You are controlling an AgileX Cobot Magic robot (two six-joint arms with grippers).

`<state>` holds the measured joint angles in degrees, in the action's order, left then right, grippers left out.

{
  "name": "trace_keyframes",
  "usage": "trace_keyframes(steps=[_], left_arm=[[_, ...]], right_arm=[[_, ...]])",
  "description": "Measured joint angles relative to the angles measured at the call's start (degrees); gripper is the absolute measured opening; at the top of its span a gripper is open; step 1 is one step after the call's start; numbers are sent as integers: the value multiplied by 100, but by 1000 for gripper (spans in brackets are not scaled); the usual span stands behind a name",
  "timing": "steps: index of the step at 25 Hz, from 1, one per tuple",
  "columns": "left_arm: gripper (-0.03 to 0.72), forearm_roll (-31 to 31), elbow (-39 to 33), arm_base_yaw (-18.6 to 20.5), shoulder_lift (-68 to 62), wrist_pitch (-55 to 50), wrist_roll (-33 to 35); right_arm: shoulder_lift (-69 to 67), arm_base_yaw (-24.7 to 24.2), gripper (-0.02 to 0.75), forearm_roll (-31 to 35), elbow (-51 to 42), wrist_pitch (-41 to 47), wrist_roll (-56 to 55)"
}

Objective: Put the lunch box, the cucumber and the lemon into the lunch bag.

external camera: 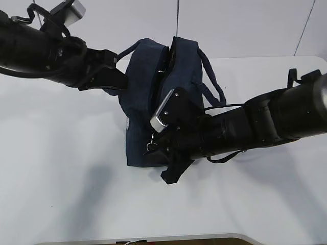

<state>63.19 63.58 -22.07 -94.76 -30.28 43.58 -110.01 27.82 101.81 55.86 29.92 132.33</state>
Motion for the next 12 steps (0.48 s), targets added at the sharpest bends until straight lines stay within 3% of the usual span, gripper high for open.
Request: trace_keyframes(steps=[5,12], left_arm=[[10,0,0,0,0,-40,0],[10,0,0,0,0,-49,0]], right_arm=[[0,0,14,0,10,-88,-270],[0,0,5,0,15,-137,-391]])
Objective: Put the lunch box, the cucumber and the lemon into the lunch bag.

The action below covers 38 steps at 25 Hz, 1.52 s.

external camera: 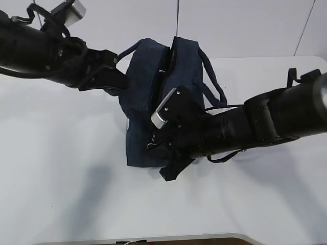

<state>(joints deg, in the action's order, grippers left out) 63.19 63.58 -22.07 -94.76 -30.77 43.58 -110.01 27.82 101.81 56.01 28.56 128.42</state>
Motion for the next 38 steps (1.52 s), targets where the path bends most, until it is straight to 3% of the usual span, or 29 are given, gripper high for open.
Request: trace_keyframes(steps=[11,21,26,35,38], left_arm=[[10,0,0,0,0,0,0],[10,0,0,0,0,-14,0],[15,0,0,0,0,-27,0],[133,0,0,0,0,-105,11],[242,0,0,0,0,-214,93]], right_arm=[[155,0,5,-85,0,-90,-387],[517,0,5,-1752,9,-118,-2268],[744,0,5,-2170,9,-74,-2795],[806,0,5,-3501,9,112,-4218],[909,0,5,-3794,9,155,-4482]])
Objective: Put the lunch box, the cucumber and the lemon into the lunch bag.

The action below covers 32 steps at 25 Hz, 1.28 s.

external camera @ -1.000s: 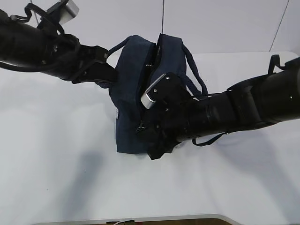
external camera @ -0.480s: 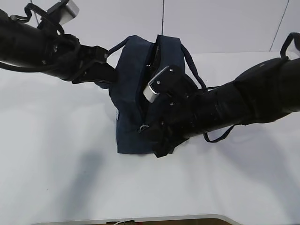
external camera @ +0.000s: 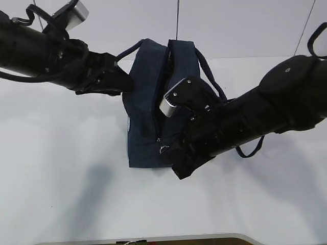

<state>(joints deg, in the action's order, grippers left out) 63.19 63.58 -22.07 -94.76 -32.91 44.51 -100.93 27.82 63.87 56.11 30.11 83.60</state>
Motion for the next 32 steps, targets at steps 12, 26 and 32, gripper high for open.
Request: trace_keyframes(steps=[12,26,32], left_arm=[[436,13,0,0,318,-134,1008],[436,1391,-1132,0,1210,73,3366],[436,3558,-2139,0,1267,158,5884]], right_arm=[[127,0,5,-723,0,33,-649],[127,0,5,-750,0,112,-789],[127,0,5,-771,100,336,-849]])
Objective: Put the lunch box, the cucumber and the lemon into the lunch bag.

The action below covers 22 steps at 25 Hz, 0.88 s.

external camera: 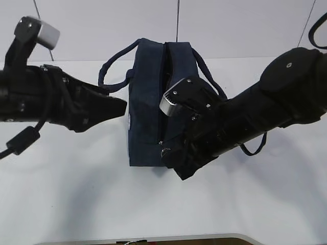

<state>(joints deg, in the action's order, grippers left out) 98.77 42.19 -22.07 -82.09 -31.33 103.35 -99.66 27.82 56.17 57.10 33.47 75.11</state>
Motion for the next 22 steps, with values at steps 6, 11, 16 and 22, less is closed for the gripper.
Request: trace_keyframes(steps=[6,11,16,22], left_arm=[[436,349,-117,0,-511,-214,1190],[436,361,-117,0,-1003,-546,1446],[435,361,-117,0,-1224,-732,1660],[435,361,232,0,-1367,-740,1727]], right_arm=[[0,0,5,-403,209,128,-320],[0,0,5,-914,303,252,-741],[0,0,5,-1211,298,347,-950],[0,0,5,-1259,298,492,-1011]])
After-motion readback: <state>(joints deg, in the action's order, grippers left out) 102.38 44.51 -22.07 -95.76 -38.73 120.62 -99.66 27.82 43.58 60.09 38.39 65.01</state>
